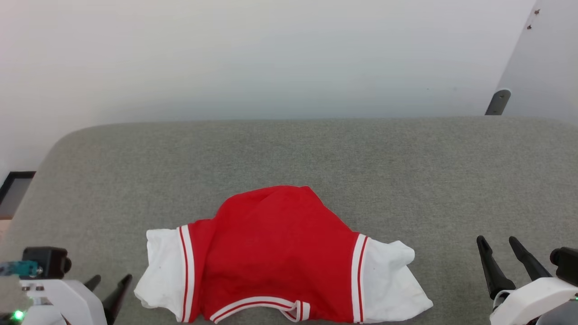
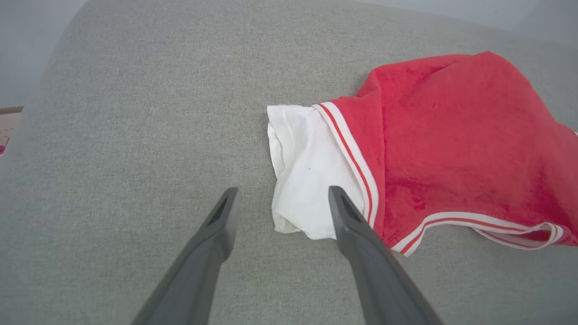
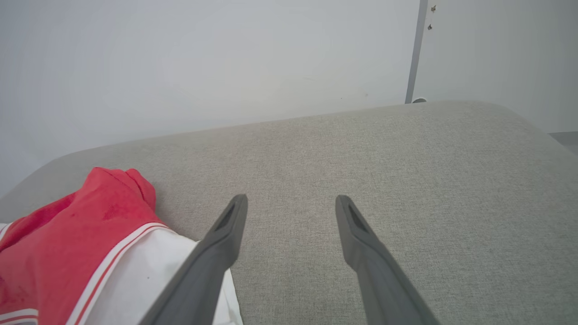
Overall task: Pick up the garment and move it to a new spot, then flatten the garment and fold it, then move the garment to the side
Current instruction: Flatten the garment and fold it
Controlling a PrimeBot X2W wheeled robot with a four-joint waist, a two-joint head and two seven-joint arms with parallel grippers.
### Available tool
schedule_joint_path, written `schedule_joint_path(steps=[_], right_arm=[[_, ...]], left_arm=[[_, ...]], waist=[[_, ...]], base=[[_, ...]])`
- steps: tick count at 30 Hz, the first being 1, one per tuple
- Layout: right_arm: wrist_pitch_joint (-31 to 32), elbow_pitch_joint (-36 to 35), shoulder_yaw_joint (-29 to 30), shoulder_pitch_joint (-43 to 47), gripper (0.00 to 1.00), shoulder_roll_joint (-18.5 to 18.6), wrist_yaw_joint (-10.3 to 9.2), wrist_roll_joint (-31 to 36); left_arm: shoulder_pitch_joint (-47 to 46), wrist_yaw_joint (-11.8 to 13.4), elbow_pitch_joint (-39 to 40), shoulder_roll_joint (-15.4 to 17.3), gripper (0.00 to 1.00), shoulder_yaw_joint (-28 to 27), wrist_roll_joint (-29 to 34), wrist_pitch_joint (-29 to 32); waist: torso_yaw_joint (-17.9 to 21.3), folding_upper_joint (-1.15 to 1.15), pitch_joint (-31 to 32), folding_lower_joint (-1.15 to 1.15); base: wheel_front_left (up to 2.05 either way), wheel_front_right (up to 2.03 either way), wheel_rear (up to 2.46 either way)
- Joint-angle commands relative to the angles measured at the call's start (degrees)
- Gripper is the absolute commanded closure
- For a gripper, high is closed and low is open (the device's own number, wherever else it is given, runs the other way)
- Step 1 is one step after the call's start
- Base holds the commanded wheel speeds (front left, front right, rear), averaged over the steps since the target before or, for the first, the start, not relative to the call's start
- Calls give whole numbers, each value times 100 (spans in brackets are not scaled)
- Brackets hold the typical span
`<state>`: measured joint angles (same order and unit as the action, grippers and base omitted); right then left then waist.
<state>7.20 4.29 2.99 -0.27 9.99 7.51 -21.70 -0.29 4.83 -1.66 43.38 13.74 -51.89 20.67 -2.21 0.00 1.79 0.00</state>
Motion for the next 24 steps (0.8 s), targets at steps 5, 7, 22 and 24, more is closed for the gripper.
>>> schedule_joint_path(steps=[5,7,22,24], right_arm=[[100,-145,-8,98,0,44,-4,-69],[136,-201,-10,91,0,64,-4,-62],[322,-550,40,-145,0,154,-4,-2],[341,-581,45,-156,0,166,-4,-4]], left_arm=[[51,-54,-98,12,0,136,13,145],[-45,-93,-194,-18,0,202,32,186],[-1054,-394,-1598,-405,0,745,226,531],[-1198,-429,-1828,-465,0,808,261,572]], waist=[[-45,0,-79,0],[-38,0,-147,0],[135,0,-893,0],[151,0,-930,0]], base=[[0,0,0],[0,0,0],[0,0,0],[0,0,0]])
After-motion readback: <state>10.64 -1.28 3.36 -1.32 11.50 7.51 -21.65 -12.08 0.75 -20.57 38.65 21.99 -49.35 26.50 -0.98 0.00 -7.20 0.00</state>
